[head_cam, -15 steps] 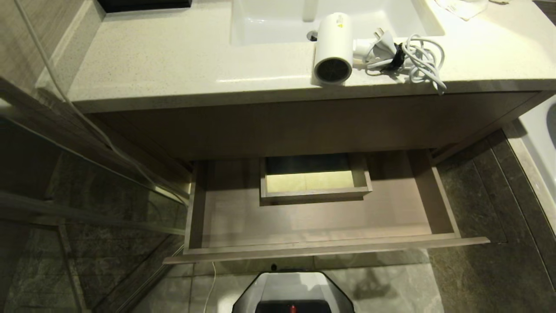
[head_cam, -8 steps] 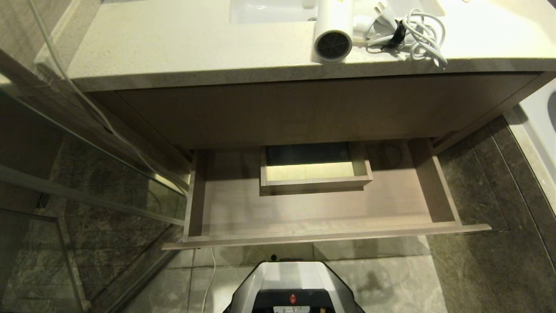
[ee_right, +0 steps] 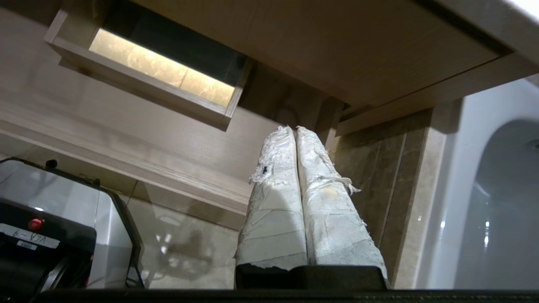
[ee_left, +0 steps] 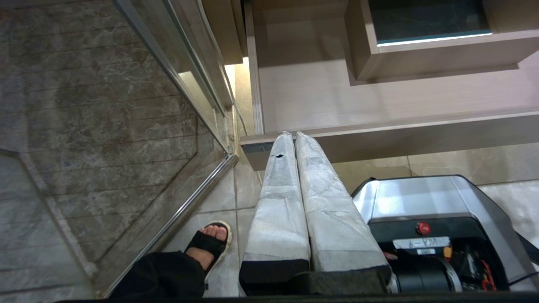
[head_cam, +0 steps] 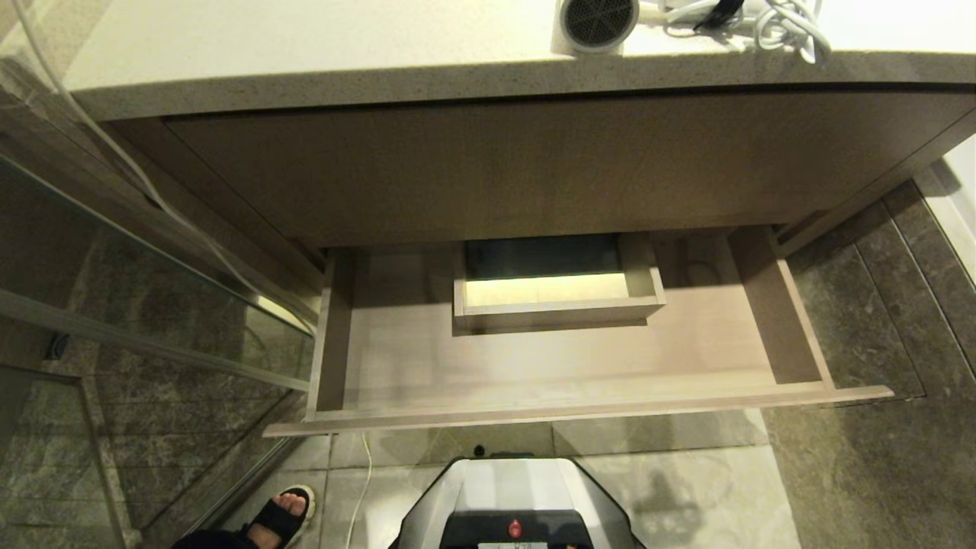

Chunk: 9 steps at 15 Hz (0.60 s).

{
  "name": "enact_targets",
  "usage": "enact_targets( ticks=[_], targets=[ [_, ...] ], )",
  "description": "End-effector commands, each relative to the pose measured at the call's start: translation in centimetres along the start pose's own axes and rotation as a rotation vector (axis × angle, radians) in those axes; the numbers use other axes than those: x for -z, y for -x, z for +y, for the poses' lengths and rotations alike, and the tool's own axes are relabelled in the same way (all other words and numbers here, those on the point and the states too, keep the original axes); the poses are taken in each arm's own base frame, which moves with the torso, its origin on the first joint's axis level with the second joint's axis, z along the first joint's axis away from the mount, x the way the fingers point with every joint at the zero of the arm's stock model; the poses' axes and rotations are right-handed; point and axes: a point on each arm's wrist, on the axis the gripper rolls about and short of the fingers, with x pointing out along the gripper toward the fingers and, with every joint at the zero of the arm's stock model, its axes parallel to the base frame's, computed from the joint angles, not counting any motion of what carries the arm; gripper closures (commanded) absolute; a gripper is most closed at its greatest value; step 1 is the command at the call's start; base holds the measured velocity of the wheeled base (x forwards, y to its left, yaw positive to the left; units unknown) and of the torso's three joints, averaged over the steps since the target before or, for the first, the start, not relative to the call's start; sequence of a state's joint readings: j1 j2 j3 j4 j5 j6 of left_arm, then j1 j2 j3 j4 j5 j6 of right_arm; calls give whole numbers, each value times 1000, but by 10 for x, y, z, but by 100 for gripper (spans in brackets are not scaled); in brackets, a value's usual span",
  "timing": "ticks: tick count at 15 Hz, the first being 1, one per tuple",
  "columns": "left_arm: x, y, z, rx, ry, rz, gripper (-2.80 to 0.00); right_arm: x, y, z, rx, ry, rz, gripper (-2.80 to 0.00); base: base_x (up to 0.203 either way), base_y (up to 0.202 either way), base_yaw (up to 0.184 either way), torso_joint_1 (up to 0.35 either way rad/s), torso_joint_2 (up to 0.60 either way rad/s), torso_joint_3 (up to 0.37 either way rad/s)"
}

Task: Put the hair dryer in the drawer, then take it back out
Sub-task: Close the drawer

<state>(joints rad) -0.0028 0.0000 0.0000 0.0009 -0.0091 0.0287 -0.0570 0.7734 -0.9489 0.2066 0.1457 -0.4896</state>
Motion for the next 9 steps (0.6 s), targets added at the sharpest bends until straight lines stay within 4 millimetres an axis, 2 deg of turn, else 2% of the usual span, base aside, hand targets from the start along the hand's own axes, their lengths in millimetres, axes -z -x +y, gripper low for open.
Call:
enact_targets(
  ticks=[1,6,9],
  targets=[
    [0,0,0,0,0,-1,0,1,-1,1,-5,2,5,0,0,0,0,-342,546,206],
    [0,0,0,0,0,1,0,6,-3,3,-9,3,19,0,0,0,0,-344,535,183],
    [0,0,0,-1,0,1,0,8,-3,4,-11,5,26,0,0,0,0,-335,446,111]
  ],
)
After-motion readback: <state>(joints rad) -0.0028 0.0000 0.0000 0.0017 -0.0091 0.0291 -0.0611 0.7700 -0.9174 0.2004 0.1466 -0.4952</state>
